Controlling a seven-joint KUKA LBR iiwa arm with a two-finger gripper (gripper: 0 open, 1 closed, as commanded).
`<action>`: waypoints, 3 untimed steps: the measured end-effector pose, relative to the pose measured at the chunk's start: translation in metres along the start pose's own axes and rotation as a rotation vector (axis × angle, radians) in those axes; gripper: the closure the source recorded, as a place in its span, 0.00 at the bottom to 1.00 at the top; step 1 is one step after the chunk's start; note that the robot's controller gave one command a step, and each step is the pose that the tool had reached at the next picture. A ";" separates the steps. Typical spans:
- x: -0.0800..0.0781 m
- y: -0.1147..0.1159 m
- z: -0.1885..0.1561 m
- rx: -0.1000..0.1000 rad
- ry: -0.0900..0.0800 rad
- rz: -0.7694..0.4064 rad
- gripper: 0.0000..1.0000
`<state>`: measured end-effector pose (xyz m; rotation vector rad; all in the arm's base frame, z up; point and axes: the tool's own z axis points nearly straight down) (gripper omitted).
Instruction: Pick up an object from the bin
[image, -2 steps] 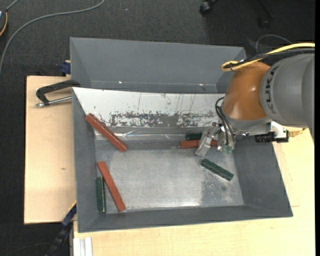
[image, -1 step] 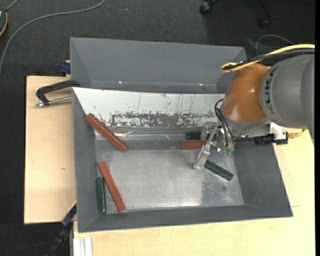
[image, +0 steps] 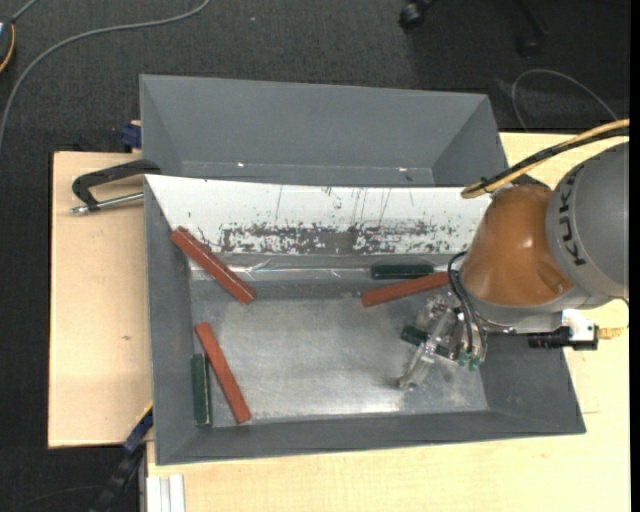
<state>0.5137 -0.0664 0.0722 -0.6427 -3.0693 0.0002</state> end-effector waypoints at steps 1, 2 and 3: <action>-0.002 0.002 0.000 -0.002 -0.005 -0.002 1.00; -0.006 -0.012 -0.208 -0.005 -0.021 -0.081 1.00; -0.012 -0.053 -0.252 -0.001 -0.016 -0.199 1.00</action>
Offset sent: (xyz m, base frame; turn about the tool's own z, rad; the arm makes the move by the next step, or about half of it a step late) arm 0.0000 0.0000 0.0000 0.0000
